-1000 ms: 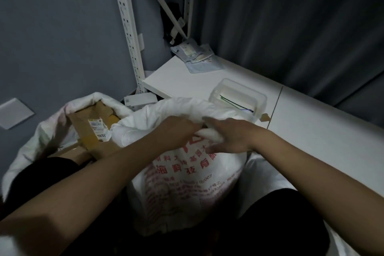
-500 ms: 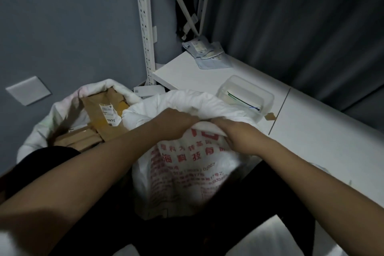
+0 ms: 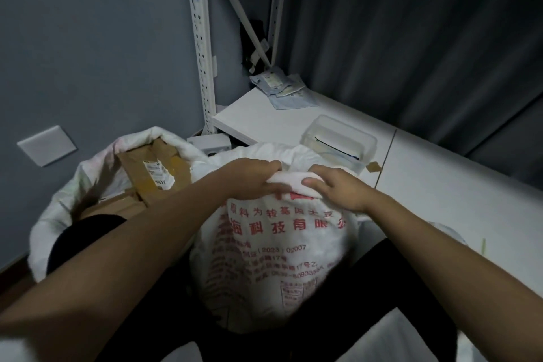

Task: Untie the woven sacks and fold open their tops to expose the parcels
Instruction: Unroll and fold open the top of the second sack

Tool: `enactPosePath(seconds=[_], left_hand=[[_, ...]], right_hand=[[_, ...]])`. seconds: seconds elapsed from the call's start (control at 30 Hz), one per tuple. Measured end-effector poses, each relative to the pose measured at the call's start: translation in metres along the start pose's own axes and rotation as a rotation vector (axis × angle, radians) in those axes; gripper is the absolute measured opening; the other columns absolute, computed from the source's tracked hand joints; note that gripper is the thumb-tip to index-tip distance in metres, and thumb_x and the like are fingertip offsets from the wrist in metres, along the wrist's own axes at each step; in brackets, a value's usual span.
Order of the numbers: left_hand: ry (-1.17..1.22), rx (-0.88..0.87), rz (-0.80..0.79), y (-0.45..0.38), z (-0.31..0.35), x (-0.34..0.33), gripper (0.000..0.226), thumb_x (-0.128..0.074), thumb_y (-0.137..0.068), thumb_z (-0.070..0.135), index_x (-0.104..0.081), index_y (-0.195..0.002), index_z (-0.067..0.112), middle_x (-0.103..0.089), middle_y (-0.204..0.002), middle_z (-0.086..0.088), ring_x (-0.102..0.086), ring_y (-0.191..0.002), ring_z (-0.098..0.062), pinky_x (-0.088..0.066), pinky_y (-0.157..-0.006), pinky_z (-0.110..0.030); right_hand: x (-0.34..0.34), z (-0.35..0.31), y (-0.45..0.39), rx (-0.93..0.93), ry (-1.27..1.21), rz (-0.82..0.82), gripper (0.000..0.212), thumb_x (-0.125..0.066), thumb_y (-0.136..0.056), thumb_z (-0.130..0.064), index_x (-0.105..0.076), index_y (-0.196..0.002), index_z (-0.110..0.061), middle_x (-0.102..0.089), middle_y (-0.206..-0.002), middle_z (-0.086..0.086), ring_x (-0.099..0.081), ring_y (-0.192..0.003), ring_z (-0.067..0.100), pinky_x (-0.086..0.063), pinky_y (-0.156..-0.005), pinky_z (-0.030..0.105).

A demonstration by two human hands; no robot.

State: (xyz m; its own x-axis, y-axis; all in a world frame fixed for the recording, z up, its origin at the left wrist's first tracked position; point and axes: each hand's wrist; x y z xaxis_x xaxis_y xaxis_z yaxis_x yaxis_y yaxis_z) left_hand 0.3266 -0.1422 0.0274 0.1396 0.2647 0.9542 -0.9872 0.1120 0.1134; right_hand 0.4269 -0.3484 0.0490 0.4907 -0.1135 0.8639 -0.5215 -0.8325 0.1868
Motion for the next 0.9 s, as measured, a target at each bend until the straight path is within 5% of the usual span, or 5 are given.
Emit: enactPosePath(seconds=[0.13,0.33,0.6,0.73,0.9], left_hand=[[0.206,-0.076,0.047,0.003,-0.004,-0.003,0.021,-0.043,-0.098,0.042,-0.051,-0.097,0.023,-0.057,-0.095,0.001,-0.056,-0.092,-0.021,-0.039,-0.077,-0.031],[-0.355,-0.398,0.589,0.0,0.003,-0.022,0.036,-0.04,-0.09,0.04,-0.068,-0.088,0.017,-0.058,-0.072,-0.001,-0.056,-0.06,-0.02,-0.041,-0.052,-0.026],[0.929,1.054,0.803,0.036,0.014,-0.049,0.089,-0.071,-0.066,0.065,-0.04,-0.132,0.012,-0.037,-0.139,-0.01,-0.036,-0.128,-0.028,-0.034,-0.103,-0.039],[1.708,0.981,0.62,0.029,0.009,-0.046,0.083,-0.067,-0.078,0.058,-0.043,-0.133,-0.001,-0.057,-0.123,-0.017,-0.06,-0.108,-0.034,-0.054,-0.089,-0.043],[1.724,0.936,0.674,0.015,0.017,-0.009,0.034,-0.052,-0.095,0.004,-0.048,-0.128,-0.004,-0.059,-0.113,-0.026,-0.063,-0.088,-0.03,-0.057,-0.061,-0.027]], right_hand=[[-0.013,0.003,0.008,0.22,0.295,0.233,0.038,-0.04,-0.093,-0.054,-0.049,-0.091,-0.017,-0.058,-0.086,0.0,-0.056,-0.078,0.023,-0.046,-0.064,0.039],[-0.025,-0.013,-0.004,0.213,0.094,0.055,0.027,-0.048,-0.097,-0.039,-0.053,-0.118,-0.022,-0.065,-0.087,-0.003,-0.056,-0.073,0.017,-0.037,-0.062,0.03],[-0.06,0.001,0.003,0.199,-0.167,0.417,0.032,-0.051,-0.098,-0.016,-0.06,-0.127,-0.024,-0.066,-0.073,-0.011,-0.06,-0.069,0.0,-0.042,-0.063,0.016],[-0.067,-0.005,0.009,0.207,-0.163,0.519,0.047,-0.056,-0.094,-0.011,-0.051,-0.136,-0.03,-0.045,-0.057,-0.013,-0.042,-0.053,0.001,-0.033,-0.055,0.013],[-0.066,0.003,0.016,0.331,0.243,0.418,0.039,-0.061,-0.084,-0.021,-0.066,-0.121,-0.029,-0.065,-0.087,0.0,-0.059,-0.084,0.025,-0.044,-0.068,0.029]])
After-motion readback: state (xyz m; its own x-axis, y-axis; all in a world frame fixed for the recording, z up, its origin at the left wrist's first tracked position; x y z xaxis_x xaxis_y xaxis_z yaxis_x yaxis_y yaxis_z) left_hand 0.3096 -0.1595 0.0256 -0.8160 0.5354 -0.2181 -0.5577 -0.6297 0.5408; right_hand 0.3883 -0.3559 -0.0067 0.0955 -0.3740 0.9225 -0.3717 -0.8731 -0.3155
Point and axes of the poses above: each hand's wrist, its own y-axis away from the middle knuckle, its own x-axis out of the back of the hand, z = x × y
